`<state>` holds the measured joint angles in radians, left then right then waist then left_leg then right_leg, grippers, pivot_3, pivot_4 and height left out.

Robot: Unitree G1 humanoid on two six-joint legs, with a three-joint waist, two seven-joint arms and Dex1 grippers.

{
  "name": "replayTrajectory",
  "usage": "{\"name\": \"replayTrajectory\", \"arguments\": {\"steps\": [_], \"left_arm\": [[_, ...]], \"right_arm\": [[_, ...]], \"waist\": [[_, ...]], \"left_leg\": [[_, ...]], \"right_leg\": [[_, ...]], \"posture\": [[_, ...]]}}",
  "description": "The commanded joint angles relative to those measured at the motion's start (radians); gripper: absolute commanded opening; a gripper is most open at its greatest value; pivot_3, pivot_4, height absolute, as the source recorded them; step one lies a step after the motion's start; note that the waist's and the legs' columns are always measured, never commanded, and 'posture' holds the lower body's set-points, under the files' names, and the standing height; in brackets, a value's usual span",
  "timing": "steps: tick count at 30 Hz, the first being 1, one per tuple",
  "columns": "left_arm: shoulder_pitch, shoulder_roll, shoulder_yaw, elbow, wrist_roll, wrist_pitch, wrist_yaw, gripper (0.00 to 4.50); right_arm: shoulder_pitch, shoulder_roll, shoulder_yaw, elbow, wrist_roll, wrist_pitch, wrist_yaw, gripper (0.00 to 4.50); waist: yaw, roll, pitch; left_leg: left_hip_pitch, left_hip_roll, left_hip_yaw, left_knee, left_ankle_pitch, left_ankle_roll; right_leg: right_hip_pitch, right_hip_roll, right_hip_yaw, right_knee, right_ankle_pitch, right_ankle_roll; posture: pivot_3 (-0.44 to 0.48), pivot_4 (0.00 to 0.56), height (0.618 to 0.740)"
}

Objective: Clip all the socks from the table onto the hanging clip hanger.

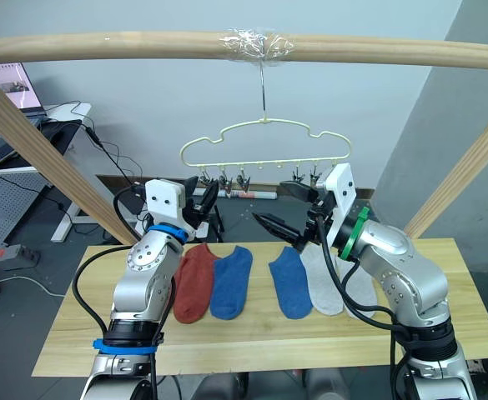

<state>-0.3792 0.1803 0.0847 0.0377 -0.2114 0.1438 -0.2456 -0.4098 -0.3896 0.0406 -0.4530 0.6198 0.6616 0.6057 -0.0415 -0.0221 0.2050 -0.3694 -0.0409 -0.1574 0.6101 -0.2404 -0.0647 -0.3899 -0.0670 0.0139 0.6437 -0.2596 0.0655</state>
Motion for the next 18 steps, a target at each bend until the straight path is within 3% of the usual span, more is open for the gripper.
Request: {"name": "replayTrajectory", "arguments": {"steps": [1,18], "left_arm": [[-0.019,-0.003,0.008,-0.034,-0.001,-0.020,0.005,2.46],[-0.042,-0.010,0.012,-0.023,-0.001,-0.033,0.002,2.46]], "right_arm": [[-0.019,0.004,-0.019,-0.021,0.011,-0.022,-0.002,4.50],[-0.012,0.003,-0.014,-0.022,-0.004,-0.035,-0.002,4.50]], "waist": [[0.000,0.000,0.000],[0.000,0.000,0.000]], "left_leg": [[0.000,0.000,0.000,0.000,0.000,0.000],[0.000,0.000,0.000,0.000,0.000,0.000]], "right_leg": [[0.000,0.000,0.000,0.000,0.000,0.000],[0.000,0.000,0.000,0.000,0.000,0.000]], "posture": [[-0.100,0.193,0.740],[-0.102,0.191,0.740]]}}
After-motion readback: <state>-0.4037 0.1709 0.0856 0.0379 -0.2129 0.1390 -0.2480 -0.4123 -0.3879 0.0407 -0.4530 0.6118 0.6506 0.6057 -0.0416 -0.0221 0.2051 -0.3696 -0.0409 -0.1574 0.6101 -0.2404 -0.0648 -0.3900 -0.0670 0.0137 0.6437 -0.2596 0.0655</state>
